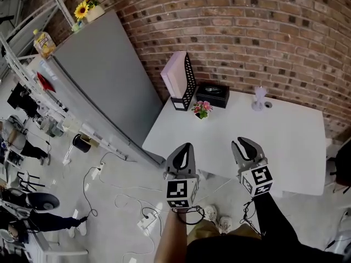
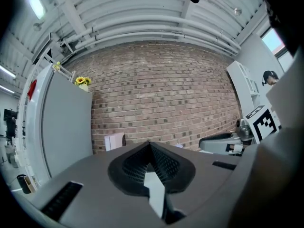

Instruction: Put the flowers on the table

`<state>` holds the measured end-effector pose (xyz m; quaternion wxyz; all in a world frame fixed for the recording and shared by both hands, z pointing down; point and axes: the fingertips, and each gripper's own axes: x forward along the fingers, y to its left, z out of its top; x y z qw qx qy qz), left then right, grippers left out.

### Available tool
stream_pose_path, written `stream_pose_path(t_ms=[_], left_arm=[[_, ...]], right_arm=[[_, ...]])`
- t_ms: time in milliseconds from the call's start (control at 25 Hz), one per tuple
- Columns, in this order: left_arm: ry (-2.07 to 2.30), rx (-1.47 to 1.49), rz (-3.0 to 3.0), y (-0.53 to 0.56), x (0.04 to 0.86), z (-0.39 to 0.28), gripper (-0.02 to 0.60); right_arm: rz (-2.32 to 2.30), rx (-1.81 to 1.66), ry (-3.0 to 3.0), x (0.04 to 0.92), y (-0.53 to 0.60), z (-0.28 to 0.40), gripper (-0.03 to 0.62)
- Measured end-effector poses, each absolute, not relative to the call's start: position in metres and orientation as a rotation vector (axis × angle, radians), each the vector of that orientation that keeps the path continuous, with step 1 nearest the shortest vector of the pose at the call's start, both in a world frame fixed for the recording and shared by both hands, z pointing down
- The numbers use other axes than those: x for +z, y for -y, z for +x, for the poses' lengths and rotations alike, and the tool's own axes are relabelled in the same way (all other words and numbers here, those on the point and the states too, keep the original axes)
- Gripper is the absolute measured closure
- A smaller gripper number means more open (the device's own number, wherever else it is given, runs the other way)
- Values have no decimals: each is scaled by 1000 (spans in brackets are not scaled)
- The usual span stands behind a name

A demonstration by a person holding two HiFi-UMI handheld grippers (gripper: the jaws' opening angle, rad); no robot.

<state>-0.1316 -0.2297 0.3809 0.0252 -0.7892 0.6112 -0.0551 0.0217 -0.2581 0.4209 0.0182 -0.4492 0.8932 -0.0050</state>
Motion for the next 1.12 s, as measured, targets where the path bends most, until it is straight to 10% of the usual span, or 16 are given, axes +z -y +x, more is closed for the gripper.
stream_pose_path(t_ms=[40,1120], left_arm=[[-1893,-170,-2436,229,381,-131,575],[-1870,-172,-2412,205,371,-114,575]], right_arm=[[-1400,-17,-2769,421,258,23,595],[-1481,150,-2794,414,233,48,595]])
